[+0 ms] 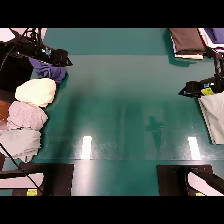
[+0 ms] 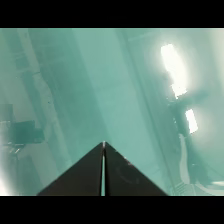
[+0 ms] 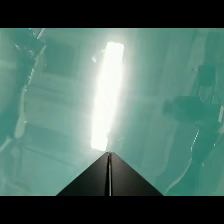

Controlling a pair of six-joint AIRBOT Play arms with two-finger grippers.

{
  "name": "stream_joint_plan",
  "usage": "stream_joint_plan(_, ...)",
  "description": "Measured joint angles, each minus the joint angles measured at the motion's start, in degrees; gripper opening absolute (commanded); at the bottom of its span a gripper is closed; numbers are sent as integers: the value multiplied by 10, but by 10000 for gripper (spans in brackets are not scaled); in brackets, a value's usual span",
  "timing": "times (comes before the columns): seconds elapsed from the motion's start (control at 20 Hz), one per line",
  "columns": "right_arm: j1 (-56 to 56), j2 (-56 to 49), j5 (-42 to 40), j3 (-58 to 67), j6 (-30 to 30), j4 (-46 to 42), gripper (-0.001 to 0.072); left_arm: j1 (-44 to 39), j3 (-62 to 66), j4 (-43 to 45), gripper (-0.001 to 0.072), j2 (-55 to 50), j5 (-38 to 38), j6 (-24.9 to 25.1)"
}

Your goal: Fold the shirts.

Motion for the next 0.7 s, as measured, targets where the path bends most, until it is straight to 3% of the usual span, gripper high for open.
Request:
stream_joint_plan(0.1, 0, 0, 3, 0, 0, 0, 16, 0, 0, -4, 30, 0, 0, 0)
stream_joint_plan(0.15, 0, 0, 4, 0, 0, 0, 16, 0, 0, -7, 128, 0, 2, 1)
stream_joint_plan(0.2, 0, 0, 5, 0, 0, 0, 17, 0, 0, -6, 497, 0, 13, 7)
stream_joint_plan(0.25, 0, 0, 5, 0, 0, 0, 16, 0, 0, 2, 622, 0, 27, 12)
stream_joint_plan(0.35, 0, 0, 7, 0, 0, 1, 16, 0, 0, 57, 619, -1, 72, 4)
stream_joint_plan(0.55, 0, 0, 10, 0, 0, 3, 16, 16, 0, 226, 619, -35, 153, -73)
stream_joint_plan(0.7, 0, 0, 10, 0, 0, 4, 16, 50, 0, 280, 620, -90, 191, -111)
